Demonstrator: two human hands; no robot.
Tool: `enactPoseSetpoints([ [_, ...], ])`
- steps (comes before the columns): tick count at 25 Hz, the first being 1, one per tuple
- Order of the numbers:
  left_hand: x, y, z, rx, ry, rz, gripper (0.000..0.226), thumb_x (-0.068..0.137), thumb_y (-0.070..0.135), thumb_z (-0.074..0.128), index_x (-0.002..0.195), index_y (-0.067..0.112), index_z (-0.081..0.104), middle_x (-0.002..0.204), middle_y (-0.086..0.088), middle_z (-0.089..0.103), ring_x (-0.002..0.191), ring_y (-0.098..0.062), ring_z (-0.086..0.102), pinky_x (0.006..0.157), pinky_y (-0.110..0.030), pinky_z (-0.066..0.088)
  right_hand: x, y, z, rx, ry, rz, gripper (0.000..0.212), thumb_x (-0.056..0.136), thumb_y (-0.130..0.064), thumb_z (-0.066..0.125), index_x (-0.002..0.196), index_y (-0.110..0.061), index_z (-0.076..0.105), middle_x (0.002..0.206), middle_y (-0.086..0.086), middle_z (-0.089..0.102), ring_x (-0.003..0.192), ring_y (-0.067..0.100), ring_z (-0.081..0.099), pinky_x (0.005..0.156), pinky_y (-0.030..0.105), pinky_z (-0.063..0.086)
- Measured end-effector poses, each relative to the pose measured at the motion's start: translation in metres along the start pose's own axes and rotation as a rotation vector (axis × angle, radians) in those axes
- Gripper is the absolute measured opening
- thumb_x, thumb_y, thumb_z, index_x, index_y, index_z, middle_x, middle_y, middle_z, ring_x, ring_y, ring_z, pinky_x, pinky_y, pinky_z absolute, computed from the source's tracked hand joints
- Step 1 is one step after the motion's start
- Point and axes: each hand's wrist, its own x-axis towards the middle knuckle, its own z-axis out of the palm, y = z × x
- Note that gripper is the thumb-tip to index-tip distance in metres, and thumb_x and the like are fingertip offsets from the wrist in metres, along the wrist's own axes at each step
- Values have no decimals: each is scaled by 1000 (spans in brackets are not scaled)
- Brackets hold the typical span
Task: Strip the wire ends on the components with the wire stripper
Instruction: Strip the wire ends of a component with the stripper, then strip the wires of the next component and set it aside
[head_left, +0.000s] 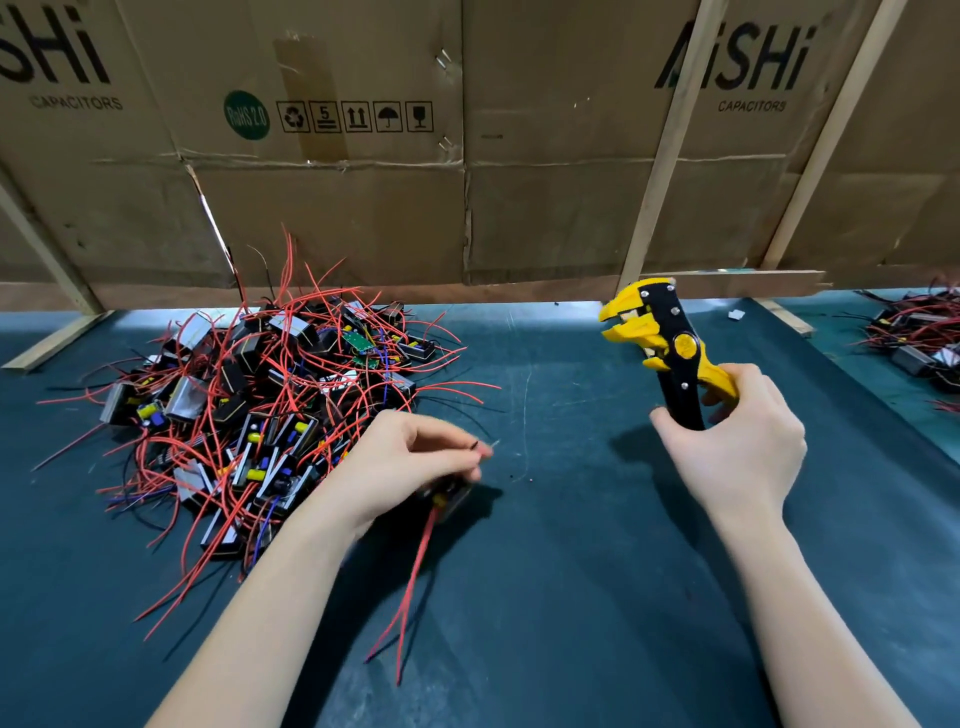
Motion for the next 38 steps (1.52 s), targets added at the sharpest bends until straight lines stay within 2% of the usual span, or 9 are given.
enactPoseSetpoints([
  [6,71,53,79,-362,84,-46,20,91,-2,61,74,9,65,57,-1,66,43,-4,55,51,-13,49,14,8,-13,93,97,192,38,66,-33,82,89,-32,51,82,-8,56,75,17,45,73,28,34],
  [10,116,50,139,-396,178,-184,23,88,-8,58,70,7,60,84,-24,70,43,-9,58,57,-21,56,22,20,-19,79,163,298,38,68,-33,81,98,-23,60,88,-3,60,79,21,47,76,32,36],
  [12,124,45,151,-476,129,-192,20,86,-10,60,99,5,65,113,-25,68,67,-19,67,80,-30,59,23,21,-20,80,179,319,39,68,-33,80,99,-21,60,88,-3,59,82,25,52,76,33,37],
  [13,125,41,151,-491,70,-155,45,86,-12,59,126,8,58,130,-20,61,87,-22,68,92,-34,55,23,21,-20,78,175,319,40,68,-33,80,99,-20,60,88,-3,59,84,26,54,76,33,37],
  [16,113,31,137,-279,-119,5,94,86,-16,48,157,30,8,154,-7,38,113,-21,62,89,-34,49,21,19,-19,68,155,282,39,67,-33,82,98,-22,60,90,-2,62,80,23,51,76,32,38],
  [20,81,30,84,229,-129,234,96,85,-6,48,156,32,-5,161,-6,25,123,-18,58,95,-27,45,15,11,-14,56,116,196,37,65,-31,81,90,-30,53,84,-7,55,77,17,45,75,28,34],
  [23,53,16,23,785,106,398,85,82,5,58,155,22,19,159,-8,29,140,-24,38,113,-36,32,10,7,-9,54,68,145,36,65,-30,81,94,-24,59,85,-6,58,76,19,48,73,28,35],
  [27,28,-3,-37,1361,237,121,49,85,29,64,130,25,47,126,1,53,121,-23,43,100,-34,38,3,0,-5,28,20,71,40,65,-30,82,97,-20,61,83,-5,57,73,19,47,71,29,36],
  [38,27,-35,-83,1132,396,64,22,84,6,64,103,17,64,103,-1,67,105,-27,54,89,-37,43,-5,-4,-4,18,-34,23,39,65,-26,82,98,-23,62,83,-6,58,73,19,51,73,30,38],
])
